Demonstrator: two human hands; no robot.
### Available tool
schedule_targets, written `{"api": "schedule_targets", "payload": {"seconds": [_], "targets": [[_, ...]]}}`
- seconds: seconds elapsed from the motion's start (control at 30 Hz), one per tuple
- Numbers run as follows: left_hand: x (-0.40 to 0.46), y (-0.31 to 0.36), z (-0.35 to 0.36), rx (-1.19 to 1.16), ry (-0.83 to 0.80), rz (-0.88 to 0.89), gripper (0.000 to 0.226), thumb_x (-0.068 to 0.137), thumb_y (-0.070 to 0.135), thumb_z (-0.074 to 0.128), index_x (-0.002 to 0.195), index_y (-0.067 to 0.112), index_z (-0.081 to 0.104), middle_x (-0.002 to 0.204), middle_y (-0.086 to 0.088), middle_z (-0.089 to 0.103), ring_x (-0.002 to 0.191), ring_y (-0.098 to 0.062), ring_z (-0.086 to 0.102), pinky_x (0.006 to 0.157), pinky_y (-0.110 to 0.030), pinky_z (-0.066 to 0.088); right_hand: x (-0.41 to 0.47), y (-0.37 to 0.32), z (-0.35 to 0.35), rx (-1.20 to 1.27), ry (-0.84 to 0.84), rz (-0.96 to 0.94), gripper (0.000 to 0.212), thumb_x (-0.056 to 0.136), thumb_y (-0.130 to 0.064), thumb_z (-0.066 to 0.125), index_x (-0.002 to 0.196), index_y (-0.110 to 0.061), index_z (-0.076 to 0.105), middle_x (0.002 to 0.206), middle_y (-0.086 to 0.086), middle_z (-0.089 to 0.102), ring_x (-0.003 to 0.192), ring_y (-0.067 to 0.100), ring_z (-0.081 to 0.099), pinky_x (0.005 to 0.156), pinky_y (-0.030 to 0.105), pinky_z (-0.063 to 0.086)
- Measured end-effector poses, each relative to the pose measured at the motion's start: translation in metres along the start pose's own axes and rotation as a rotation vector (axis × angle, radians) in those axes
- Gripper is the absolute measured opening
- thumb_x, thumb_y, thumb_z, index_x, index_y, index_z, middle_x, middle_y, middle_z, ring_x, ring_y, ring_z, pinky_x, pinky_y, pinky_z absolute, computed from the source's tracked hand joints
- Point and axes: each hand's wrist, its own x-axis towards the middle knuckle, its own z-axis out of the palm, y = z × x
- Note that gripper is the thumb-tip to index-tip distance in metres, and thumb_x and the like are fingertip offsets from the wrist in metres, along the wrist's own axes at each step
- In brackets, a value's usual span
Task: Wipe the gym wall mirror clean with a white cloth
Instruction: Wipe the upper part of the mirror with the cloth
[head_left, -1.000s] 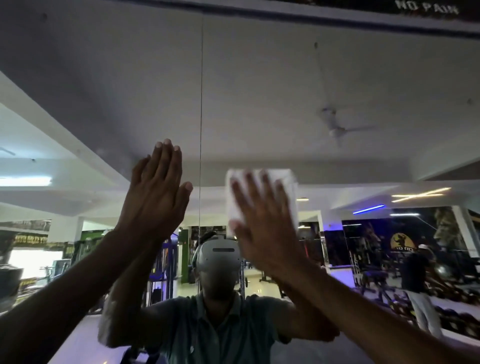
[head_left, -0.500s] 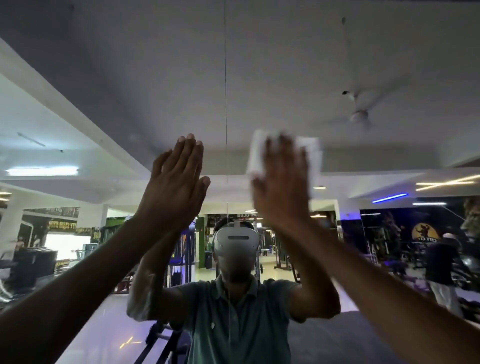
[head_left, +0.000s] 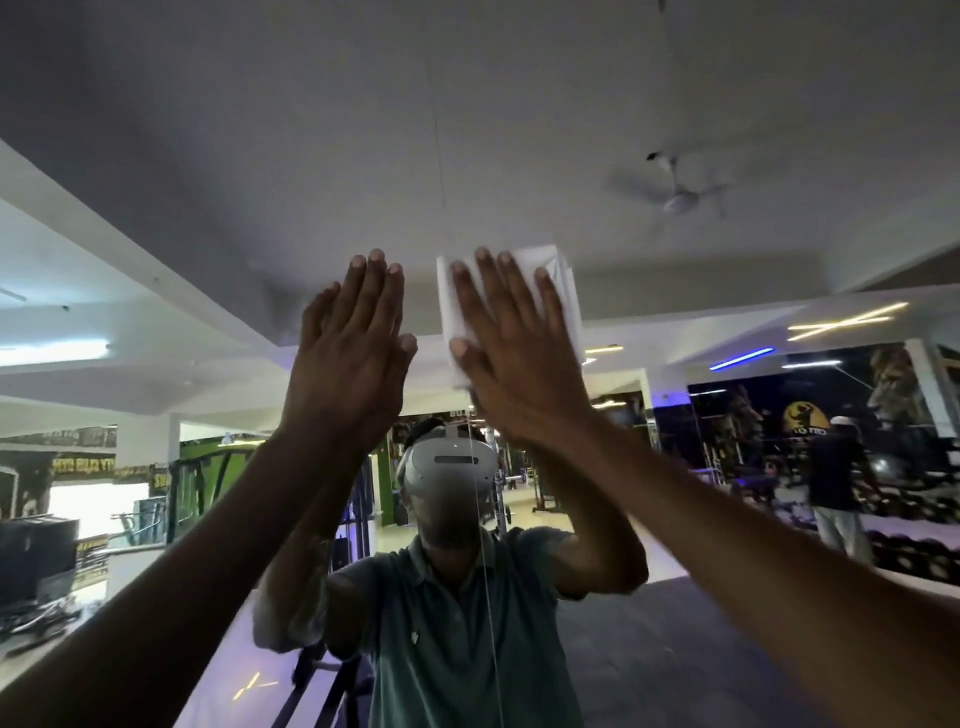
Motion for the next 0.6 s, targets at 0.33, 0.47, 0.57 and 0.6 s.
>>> {"api": "schedule_targets", "payload": {"seconds": [0.33, 0.47, 0.57, 0.6], "targets": [[-0.007, 0.025, -0.008, -0.027, -0.08, 0.007, 0.07, 0.104, 0.037, 0.031, 0.163, -0.001, 0.025, 0.171, -0.023, 0.021, 0.161, -0.037, 0.017, 0.125, -0.05, 0.014, -0.069, 0.094, -0.027, -0.073, -0.083, -0.023, 0.078, 0.1, -0.052, 0.031, 0.169, -0.018, 0.02, 0.175, 0.014, 0.019, 0.162, 0.032, 0.015, 0.129, 0.059, 0.014], [-0.009, 0.024, -0.009, -0.031, -0.095, -0.005, 0.072, 0.105, 0.039, 0.031, 0.165, 0.001, 0.021, 0.173, -0.02, 0.016, 0.162, -0.034, 0.011, 0.128, -0.048, 0.01, 0.009, 0.16, -0.054, -0.107, -0.024, 0.465, 0.089, 0.091, -0.063, 0.006, 0.169, -0.02, 0.012, 0.176, 0.014, 0.011, 0.162, 0.037, 0.011, 0.129, 0.058, 0.011], [-0.008, 0.028, -0.009, -0.04, -0.098, -0.021, 0.072, 0.104, 0.036, 0.032, 0.165, 0.001, 0.02, 0.173, -0.021, 0.014, 0.162, -0.034, 0.009, 0.128, -0.048, 0.009, 0.017, 0.109, -0.038, -0.134, 0.052, 0.418, 0.086, 0.094, -0.061, 0.009, 0.17, -0.021, 0.012, 0.176, 0.015, 0.011, 0.162, 0.038, 0.012, 0.129, 0.059, 0.012], [-0.009, 0.031, -0.009, -0.044, -0.092, -0.037, 0.071, 0.103, 0.034, 0.033, 0.165, 0.001, 0.021, 0.173, -0.021, 0.015, 0.162, -0.035, 0.01, 0.128, -0.049, 0.01, 0.0, 0.079, -0.029, -0.129, 0.042, 0.282, 0.082, 0.098, -0.059, 0.015, 0.17, -0.021, 0.011, 0.176, 0.015, 0.009, 0.162, 0.038, 0.009, 0.129, 0.059, 0.011]]}}
